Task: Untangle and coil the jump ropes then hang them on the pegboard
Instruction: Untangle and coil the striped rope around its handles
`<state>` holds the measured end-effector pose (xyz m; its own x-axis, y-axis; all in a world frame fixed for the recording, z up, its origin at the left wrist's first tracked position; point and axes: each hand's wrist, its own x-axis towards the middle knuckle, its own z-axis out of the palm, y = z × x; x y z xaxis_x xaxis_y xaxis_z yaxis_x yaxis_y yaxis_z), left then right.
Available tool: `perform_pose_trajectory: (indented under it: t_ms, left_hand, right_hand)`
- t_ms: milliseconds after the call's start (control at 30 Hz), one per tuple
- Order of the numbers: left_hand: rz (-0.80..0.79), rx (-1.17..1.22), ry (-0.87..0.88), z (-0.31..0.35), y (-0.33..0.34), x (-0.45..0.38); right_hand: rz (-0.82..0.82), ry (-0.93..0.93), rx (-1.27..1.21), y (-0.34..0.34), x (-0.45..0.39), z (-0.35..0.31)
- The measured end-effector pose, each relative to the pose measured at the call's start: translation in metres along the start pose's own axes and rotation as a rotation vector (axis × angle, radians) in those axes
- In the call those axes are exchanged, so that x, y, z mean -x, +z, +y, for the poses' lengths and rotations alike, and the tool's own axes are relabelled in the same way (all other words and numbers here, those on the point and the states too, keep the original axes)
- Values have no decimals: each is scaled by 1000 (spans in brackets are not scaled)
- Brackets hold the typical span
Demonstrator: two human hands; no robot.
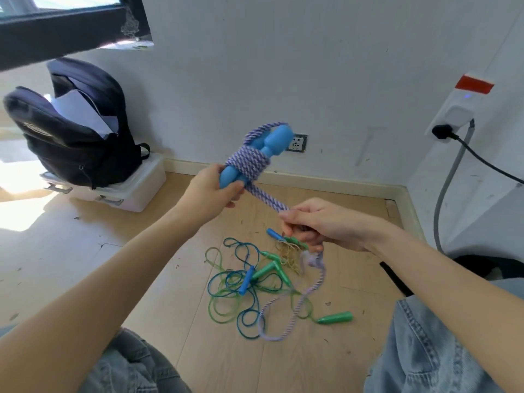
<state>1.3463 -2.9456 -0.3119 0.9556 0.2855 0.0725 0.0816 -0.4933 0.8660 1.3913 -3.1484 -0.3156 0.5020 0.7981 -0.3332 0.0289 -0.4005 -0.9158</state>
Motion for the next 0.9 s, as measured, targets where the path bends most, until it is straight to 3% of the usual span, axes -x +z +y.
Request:
perform_pose_trajectory:
  t_ms: [100,167,267,400,567,700,767,900]
  left_hand:
    - [110,-370,-43,-21,-4,-8]
    - [48,-599,-88,-32,-2,-7]
    - [-197,-867,-115,-39,14,5]
    - [-610,-979,149,-29,45,30]
    - [-911,-562,370,6,35,47]
    - [-978,-207,363,29,16,52]
    - [-847,39,313,35,4,48]
    - [-364,390,83,28,-8,29]
  right_hand:
    - [-80,-18,-28,-2,5,-6]
    - [-83,-49,-61,-2,9,-11]
    - [-32,-117,-60,-3,10,-16]
    - [178,-129,101,-12,9,-20]
    - [497,-89,758,-40,5,-11]
    - [523,-88,724,-53,5,-5]
    - [439,-39,675,-52,4,-2]
    - [207,-14,399,-34,4,0]
